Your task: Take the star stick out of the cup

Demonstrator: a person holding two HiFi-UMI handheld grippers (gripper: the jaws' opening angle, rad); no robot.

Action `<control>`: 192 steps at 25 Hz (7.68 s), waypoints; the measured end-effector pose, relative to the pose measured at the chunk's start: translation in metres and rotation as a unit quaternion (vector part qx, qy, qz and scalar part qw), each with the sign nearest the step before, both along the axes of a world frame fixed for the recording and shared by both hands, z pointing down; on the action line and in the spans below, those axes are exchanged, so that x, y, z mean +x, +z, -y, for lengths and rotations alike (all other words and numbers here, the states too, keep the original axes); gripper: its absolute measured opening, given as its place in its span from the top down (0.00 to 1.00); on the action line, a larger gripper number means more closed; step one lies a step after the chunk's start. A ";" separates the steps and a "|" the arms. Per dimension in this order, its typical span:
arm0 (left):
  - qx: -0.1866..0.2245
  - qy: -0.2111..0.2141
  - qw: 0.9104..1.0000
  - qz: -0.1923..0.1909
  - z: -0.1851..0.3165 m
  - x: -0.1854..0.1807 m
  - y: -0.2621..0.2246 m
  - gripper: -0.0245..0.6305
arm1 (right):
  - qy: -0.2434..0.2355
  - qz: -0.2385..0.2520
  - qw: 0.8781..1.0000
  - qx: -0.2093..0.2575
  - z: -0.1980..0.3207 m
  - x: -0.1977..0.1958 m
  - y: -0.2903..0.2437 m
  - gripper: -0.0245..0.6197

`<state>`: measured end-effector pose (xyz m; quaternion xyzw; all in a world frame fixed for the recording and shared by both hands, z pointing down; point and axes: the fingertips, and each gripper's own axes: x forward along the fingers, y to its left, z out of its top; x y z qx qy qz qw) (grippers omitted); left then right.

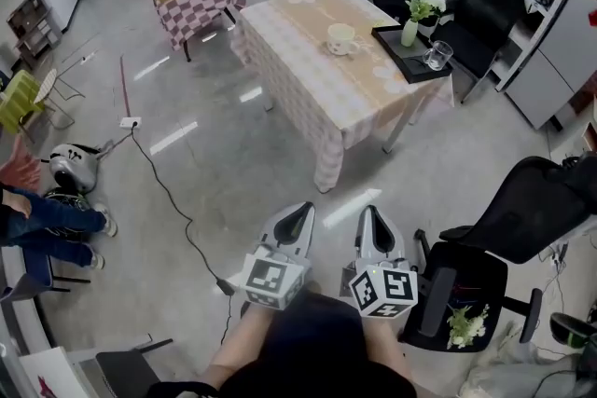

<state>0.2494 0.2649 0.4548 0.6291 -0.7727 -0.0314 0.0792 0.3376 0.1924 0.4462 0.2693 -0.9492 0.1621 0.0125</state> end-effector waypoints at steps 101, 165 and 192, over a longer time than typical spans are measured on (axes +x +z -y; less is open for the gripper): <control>0.000 0.014 1.000 0.003 0.194 -0.347 -0.013 0.95 | 0.001 -0.022 1.000 0.005 0.189 -0.350 -0.011 0.96; -0.043 0.243 0.969 -0.009 0.435 -0.407 0.004 0.95 | 0.201 -0.003 0.979 -0.033 0.402 -0.407 -0.005 0.96; -0.034 0.353 0.935 -0.003 0.520 -0.393 -0.019 0.95 | 0.378 -0.005 0.925 -0.028 0.443 -0.343 -0.019 0.96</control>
